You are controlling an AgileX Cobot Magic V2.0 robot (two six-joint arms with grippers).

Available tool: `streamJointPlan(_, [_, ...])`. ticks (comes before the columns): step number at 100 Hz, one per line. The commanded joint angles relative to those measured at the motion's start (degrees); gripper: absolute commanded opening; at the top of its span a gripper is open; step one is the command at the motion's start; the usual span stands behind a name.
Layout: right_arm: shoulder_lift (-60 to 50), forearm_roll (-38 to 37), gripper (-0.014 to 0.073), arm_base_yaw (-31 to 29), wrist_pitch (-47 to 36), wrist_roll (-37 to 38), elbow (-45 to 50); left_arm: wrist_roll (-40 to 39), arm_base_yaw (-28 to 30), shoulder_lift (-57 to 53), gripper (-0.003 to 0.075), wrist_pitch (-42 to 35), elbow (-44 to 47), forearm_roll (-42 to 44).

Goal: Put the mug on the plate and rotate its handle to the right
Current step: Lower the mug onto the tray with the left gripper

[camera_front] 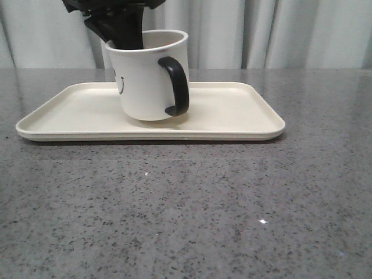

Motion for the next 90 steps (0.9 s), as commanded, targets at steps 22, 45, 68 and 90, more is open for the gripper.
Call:
streamJointPlan(22, [0.8,0.8,0.0615,0.2,-2.6,-0.5,-2.1,0.0,-0.3,-2.7,-0.0020,-1.8,-1.9,-1.1])
streamJointPlan(45, [0.8,0.8,0.0615,0.2,-2.6,-0.5,-2.1,0.0,-0.3,-2.7,-0.0020,-1.5,-1.9,-1.1])
streamJointPlan(68, [0.8,0.8,0.0615,0.2,-2.6,-0.5,-2.1,0.0,-0.3,-2.7,-0.0020,-1.0,-1.9,-1.1])
streamJointPlan(90, [0.8,0.8,0.0615,0.2,-2.6,-0.5,-2.1,0.0,-0.3,-1.7,-0.0020,-0.3,-1.8,-1.1])
